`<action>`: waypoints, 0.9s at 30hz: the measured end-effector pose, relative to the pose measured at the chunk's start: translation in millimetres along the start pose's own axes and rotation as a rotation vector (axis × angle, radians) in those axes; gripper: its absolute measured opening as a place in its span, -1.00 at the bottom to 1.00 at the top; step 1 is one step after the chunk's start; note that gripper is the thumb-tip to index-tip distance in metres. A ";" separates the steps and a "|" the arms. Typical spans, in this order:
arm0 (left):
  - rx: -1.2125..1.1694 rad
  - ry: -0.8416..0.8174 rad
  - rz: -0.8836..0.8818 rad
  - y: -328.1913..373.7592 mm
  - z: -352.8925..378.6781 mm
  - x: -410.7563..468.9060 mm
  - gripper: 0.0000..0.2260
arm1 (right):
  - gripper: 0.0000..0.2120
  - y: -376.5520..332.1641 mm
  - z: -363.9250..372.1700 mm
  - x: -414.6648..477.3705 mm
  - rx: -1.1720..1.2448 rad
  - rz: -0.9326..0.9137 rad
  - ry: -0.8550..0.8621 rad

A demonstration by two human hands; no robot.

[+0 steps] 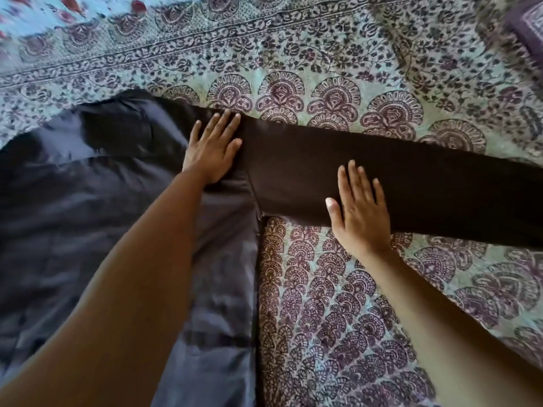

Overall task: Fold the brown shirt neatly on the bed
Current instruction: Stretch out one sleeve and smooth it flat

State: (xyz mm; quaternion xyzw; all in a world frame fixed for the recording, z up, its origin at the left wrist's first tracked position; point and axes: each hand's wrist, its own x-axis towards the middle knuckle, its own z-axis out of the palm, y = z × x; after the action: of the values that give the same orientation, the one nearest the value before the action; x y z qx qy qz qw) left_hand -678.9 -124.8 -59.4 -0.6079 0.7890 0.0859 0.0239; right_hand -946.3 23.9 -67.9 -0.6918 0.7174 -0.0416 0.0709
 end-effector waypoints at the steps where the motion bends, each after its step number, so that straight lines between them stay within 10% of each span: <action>1: -0.003 0.001 -0.041 -13.3 -1.8 3.8 -0.53 | -0.40 -0.9 0.9 0.3 -0.004 0.000 0.006; 7: -0.014 0.071 -0.431 -52.6 -12.4 4.3 -0.48 | -0.43 -3.3 2.2 0.9 -0.033 0.008 0.028; 13: 0.033 -0.012 0.180 -3.7 5.2 -38.8 -0.41 | -0.41 -3.6 -0.4 1.4 -0.043 0.010 0.016; 27: -0.138 0.256 -0.435 -54.2 -4.1 -32.6 -0.49 | -0.42 -3.5 2.5 1.2 -0.036 -0.002 0.061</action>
State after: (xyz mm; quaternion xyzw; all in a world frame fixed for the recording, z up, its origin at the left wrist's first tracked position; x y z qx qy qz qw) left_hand -617.9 -107.7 -56.5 -0.7695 0.6285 0.0546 -0.0995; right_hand -942.5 22.7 -69.9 -0.6920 0.7193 -0.0499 0.0365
